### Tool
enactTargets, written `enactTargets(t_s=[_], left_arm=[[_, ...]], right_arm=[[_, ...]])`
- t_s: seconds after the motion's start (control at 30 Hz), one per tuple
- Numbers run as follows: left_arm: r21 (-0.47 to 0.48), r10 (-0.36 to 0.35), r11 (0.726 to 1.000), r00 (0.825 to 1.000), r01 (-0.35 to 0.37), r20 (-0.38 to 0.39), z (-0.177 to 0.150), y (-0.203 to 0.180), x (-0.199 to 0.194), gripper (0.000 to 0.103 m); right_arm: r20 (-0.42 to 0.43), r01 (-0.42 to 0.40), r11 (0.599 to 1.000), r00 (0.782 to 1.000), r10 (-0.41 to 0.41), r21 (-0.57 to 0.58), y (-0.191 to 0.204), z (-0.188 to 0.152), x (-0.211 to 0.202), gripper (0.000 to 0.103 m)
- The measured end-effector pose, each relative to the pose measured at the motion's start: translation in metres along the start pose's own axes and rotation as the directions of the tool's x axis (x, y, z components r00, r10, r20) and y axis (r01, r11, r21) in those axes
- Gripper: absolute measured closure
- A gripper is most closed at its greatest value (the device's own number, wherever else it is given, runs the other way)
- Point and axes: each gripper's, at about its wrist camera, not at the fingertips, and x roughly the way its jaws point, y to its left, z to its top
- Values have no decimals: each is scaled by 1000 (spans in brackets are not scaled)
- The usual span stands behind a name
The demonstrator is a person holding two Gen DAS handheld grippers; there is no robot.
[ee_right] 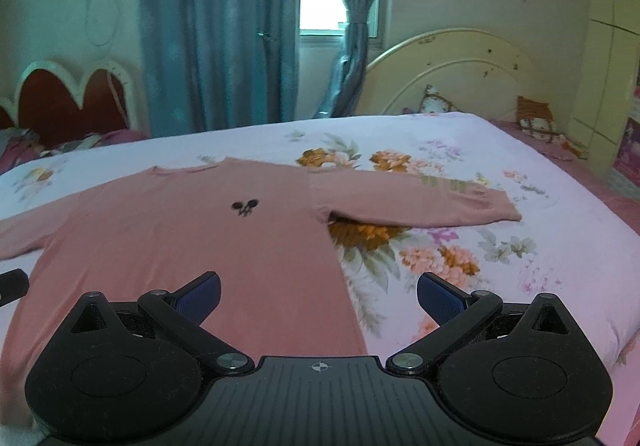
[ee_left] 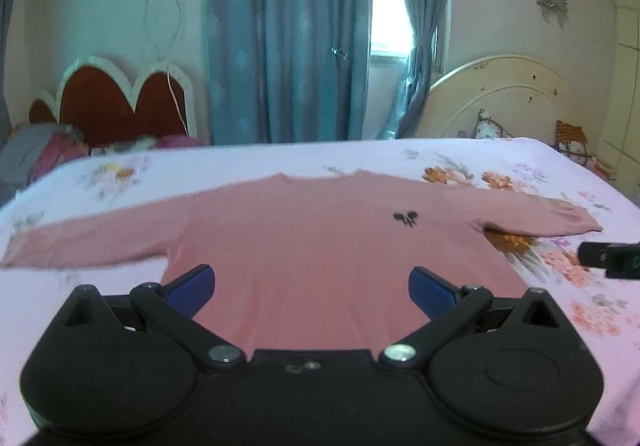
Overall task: Fold small clothes
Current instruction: 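Move the right gripper to a sweatshirt sleeve cuff and grasp it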
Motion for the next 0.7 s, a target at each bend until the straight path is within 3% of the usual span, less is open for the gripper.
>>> enactTargets(t_s=[0.13,0.23,0.37,0.43,0.7], left_arm=[[-25,-41,999,995,43,93,4,-9,16,0],[-12,-73,997,997,73,28,13,-23,40,0],[0,-47,999,999,47,9,23,-44,72,0],[-14,-71,997,997,71,-23,30,-53,88,0],[20,-67,997,993,70,-92,55,-113,163,0]], right_arm=[[1,37,999,999,-37,5,-13,12,19,0],[-9,46,999,999,-46,10,-29,21,42,0],[-19,59,998,998,-58,35,-62,35,81,0],[-27,74,996,997,-72,52,-84,43,106,0],[-118,176,970,980,-158,169,-206,67,212,0]])
